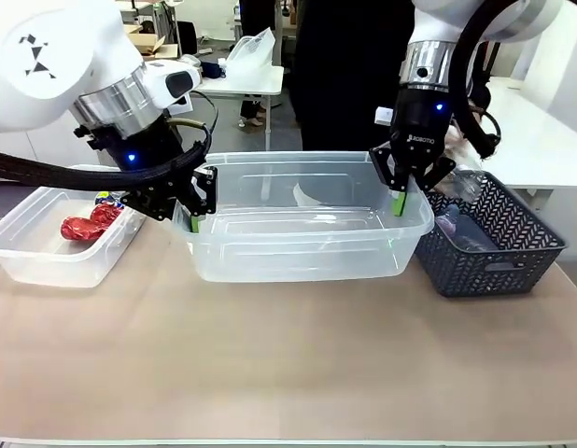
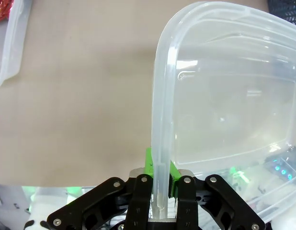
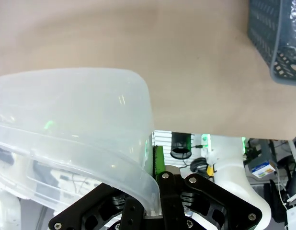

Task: Sort the waste into each basket.
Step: Offer the picked Organizing box to the human.

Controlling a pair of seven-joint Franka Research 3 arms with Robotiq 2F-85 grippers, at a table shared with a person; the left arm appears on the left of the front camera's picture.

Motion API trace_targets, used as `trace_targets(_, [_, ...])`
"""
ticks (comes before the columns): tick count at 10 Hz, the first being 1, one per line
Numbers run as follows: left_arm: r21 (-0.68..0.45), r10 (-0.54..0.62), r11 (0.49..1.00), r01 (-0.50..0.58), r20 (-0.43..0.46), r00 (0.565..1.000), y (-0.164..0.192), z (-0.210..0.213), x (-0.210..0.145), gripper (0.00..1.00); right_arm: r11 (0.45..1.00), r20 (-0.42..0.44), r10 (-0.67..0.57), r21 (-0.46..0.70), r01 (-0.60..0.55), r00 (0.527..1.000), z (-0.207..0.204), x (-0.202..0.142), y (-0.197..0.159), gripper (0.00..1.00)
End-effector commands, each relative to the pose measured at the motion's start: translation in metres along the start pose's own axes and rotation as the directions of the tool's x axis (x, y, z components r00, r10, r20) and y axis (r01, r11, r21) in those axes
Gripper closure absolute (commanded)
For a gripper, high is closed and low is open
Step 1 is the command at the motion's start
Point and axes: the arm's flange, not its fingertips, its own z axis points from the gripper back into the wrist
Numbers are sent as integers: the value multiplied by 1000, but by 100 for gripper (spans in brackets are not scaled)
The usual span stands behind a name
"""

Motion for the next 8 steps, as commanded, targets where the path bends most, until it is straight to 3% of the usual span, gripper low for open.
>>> trace_targets(1, [7,-3,1000,3,-5,1000,-1,3,2,94,1000,20,0,4,0,1000,1,-3,0,97])
trace_targets(8, [7,-3,1000,3,-5,1000,-1,3,2,94,1000,20,0,4,0,1000,1,-3,0,97])
